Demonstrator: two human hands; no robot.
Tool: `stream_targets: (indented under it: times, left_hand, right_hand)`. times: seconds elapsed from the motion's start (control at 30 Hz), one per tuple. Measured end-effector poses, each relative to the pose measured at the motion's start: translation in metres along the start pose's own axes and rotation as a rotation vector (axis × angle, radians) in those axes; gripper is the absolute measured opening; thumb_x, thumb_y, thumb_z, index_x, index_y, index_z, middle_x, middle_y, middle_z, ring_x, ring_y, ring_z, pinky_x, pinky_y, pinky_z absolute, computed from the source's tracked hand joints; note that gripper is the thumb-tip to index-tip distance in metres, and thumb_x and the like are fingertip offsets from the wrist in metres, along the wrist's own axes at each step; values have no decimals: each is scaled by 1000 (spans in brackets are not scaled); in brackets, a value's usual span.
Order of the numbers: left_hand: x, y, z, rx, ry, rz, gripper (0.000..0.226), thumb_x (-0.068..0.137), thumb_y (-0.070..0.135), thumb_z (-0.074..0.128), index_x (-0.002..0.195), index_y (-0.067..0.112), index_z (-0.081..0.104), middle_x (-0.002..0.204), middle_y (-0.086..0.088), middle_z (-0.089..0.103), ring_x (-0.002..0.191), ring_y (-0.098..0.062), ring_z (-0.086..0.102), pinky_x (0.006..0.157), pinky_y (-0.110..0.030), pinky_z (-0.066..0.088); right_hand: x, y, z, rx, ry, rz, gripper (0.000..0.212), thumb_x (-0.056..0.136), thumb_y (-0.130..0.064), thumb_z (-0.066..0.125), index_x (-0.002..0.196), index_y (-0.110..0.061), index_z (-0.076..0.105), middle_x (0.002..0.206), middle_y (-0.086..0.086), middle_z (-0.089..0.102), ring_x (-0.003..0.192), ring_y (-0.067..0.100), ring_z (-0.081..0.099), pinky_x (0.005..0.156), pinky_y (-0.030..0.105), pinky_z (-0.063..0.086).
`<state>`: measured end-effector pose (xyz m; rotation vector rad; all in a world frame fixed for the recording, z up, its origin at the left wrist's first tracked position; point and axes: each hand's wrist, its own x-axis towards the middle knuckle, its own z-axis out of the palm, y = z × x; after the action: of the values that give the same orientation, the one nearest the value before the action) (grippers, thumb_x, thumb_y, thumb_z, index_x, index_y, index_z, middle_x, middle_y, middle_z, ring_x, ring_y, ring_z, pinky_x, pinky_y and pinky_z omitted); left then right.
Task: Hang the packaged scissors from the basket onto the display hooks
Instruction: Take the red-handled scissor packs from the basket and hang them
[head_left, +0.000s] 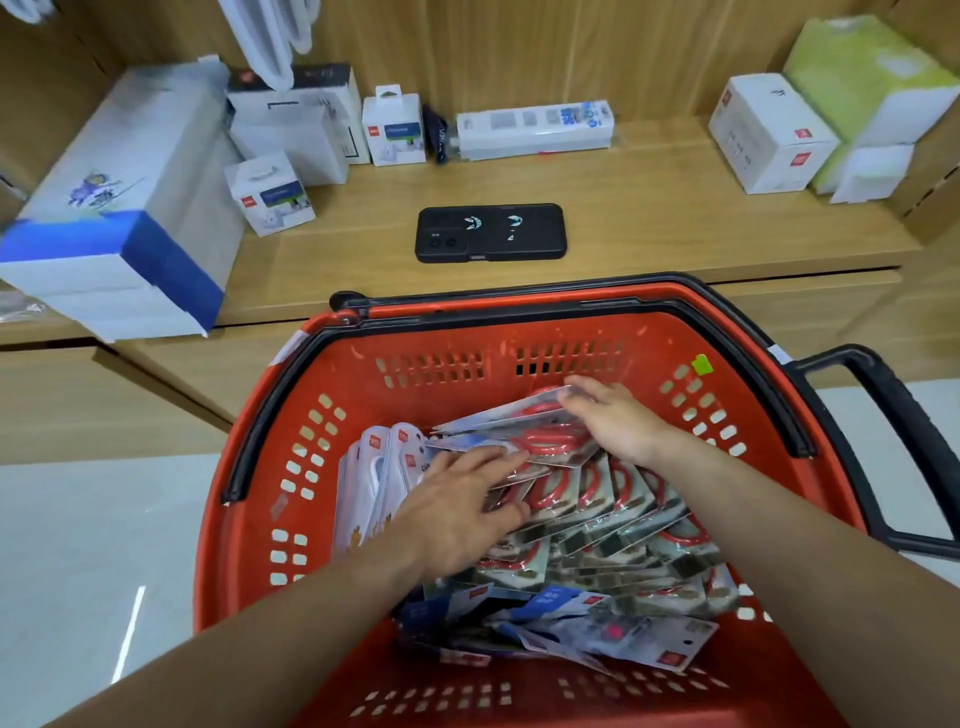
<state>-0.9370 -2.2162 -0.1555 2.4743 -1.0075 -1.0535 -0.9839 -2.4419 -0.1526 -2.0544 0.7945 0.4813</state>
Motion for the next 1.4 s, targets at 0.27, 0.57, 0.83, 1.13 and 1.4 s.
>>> stream_targets:
  times: [0.27, 0.57, 0.83, 1.13, 1.4]
  left_hand:
    - [-1, -15, 1, -367, 185, 71, 26, 101, 40, 62, 125, 47, 67, 131, 23, 54, 129, -6, 45, 115, -35, 36]
    - [15, -11, -4, -630, 391, -124, 37, 90, 52, 73, 71, 21, 70, 73, 10, 66, 71, -8, 63, 71, -30, 50]
    - [11, -8, 11, -573, 391, -176, 37, 78, 69, 72, 81, 33, 64, 107, 10, 56, 107, -15, 57, 100, -38, 50]
    - [-3, -10, 13, -791, 193, -319, 124, 71, 70, 80, 164, 30, 8, 166, -2, 21, 150, -25, 35, 120, -39, 31]
    - [-20, -27, 16, -892, 144, -244, 122, 58, 43, 94, 157, 37, 24, 148, 0, 46, 122, -23, 64, 104, -38, 54]
  right_hand:
    - [12, 2, 6, -12, 23, -21, 45, 105, -59, 36, 110, -21, 60, 113, 0, 68, 111, 24, 64, 95, 39, 47]
    - [10, -4, 7, -124, -49, 40, 35, 96, -57, 51, 129, -52, 59, 152, 4, 38, 148, 36, 24, 119, 57, 20]
    - [26, 2, 6, -113, -181, -50, 32, 104, -52, 48, 121, -27, 59, 138, -6, 57, 130, 23, 53, 110, 43, 38]
    - [18, 7, 7, -216, -198, -134, 39, 96, -55, 61, 133, -44, 65, 139, -13, 64, 135, 15, 54, 121, 39, 34]
    - [-48, 16, 30, -133, -41, -285, 29, 96, -40, 69, 124, -41, 71, 117, -17, 73, 78, 14, 74, 70, 33, 58]
